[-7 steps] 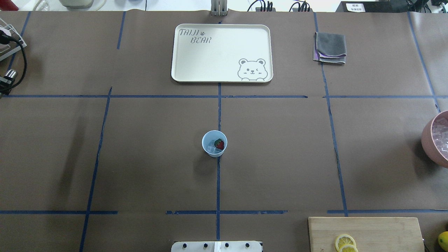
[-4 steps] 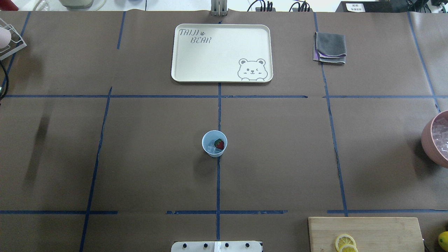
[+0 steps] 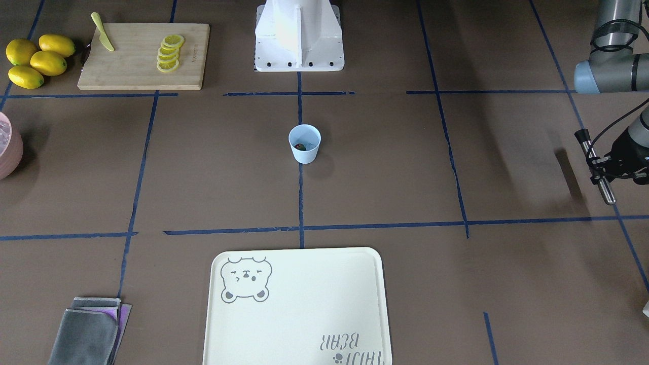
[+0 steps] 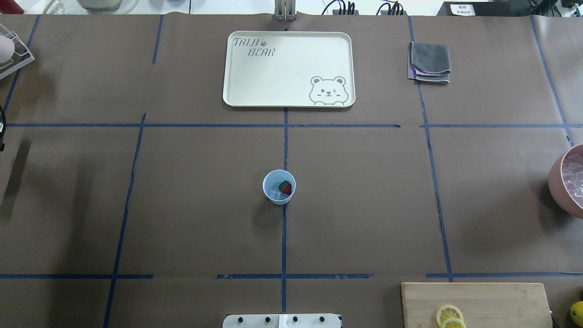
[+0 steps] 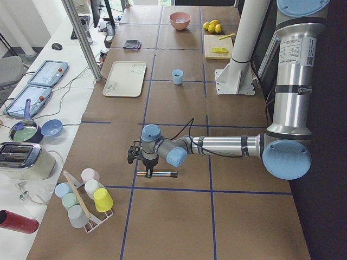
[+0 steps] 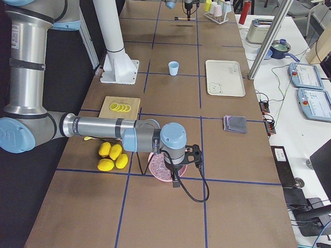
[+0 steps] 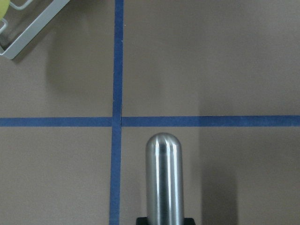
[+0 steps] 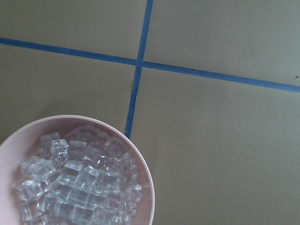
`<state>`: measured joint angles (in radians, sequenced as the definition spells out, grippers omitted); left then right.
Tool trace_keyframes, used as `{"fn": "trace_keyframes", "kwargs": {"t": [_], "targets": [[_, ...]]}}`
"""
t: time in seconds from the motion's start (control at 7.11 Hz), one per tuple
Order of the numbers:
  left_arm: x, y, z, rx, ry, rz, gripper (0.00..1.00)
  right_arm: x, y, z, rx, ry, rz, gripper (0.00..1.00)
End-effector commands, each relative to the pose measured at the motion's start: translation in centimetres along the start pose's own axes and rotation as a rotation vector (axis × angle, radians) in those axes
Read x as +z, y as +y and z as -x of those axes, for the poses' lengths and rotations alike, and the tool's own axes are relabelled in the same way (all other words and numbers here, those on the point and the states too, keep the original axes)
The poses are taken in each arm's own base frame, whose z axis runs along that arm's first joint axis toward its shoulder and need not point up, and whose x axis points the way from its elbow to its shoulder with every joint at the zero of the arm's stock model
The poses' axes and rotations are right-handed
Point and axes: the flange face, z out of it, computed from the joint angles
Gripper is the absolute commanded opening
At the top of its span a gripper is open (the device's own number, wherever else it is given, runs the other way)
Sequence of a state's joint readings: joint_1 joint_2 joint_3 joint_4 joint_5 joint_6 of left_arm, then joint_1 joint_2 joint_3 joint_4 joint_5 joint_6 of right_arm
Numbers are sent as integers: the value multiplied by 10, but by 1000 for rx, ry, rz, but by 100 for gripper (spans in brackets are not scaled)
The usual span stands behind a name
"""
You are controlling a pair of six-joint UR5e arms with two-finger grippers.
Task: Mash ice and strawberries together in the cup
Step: 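Set the muddler down and release it with the left gripper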
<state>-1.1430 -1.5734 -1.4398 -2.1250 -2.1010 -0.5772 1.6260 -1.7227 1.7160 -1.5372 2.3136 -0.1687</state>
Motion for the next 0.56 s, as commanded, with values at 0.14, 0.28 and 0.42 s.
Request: {"fn": "trace_keyframes", "kwargs": {"t": [0.14,0.28,0.42], "targets": [[6,10,4,33,23,29,3,1,1,-1,1,1,3,100],[9,16,8,52,19,37,4,0,0,0,1,2,1,100],[12,17,9,52,17,43,10,0,0,0,0,0,2,100]]}}
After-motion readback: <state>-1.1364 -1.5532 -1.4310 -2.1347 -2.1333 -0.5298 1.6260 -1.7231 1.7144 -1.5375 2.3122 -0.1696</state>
